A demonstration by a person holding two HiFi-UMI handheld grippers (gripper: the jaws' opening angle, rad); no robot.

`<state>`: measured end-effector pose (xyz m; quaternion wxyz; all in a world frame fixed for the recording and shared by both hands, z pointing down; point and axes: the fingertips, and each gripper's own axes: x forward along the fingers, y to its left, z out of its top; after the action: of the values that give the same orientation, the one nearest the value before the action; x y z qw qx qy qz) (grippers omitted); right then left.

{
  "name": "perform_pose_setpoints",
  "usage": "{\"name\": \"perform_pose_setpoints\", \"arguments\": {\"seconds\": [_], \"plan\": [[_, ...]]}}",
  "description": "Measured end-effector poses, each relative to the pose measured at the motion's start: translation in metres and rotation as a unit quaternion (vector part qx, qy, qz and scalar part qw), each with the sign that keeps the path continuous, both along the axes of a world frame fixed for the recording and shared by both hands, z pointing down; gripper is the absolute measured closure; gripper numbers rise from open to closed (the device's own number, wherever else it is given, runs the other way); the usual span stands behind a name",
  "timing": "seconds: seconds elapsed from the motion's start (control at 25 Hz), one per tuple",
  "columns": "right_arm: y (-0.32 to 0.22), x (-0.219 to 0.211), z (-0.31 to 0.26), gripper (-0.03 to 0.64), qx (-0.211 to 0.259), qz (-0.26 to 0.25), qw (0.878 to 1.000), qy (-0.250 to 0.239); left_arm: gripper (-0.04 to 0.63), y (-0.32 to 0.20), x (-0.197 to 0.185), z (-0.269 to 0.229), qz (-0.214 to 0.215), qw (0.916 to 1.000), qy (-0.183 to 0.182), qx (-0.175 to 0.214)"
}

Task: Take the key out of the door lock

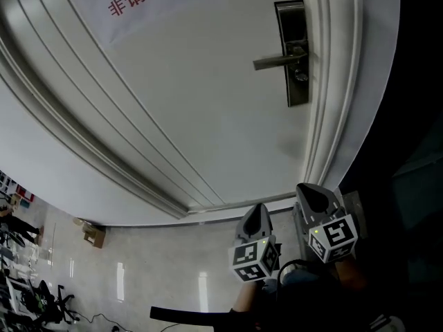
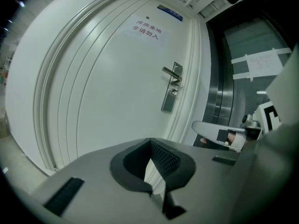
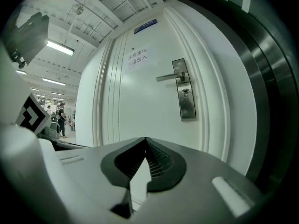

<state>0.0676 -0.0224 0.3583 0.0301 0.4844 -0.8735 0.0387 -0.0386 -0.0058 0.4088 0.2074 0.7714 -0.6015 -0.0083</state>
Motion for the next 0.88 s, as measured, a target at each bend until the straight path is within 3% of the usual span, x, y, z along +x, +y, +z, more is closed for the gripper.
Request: {"name": "perform_pose_setpoints", "arguments": {"seconds": [0.16,0.56,0.88], "plan": [[-0.018,0.004,0.003,0.615,0.002,-0.005,1.000,0.000,0.595,-0.019,0.010,0.004,0.005,1.0000,0.003,-0.007],[-0.081,0.006,0.004,0.614,0.025,0.008,1.000,0.003,0.595,-0.086,0.014,0.005,0.022,0.9996,0.004,0.015],[-0.148,0.023,-0.022,0.614,0.065,0.087,0.994,0.017,0.595,-0.171,0.006,-0.008,0.059,0.9980,0.017,0.016]]}}
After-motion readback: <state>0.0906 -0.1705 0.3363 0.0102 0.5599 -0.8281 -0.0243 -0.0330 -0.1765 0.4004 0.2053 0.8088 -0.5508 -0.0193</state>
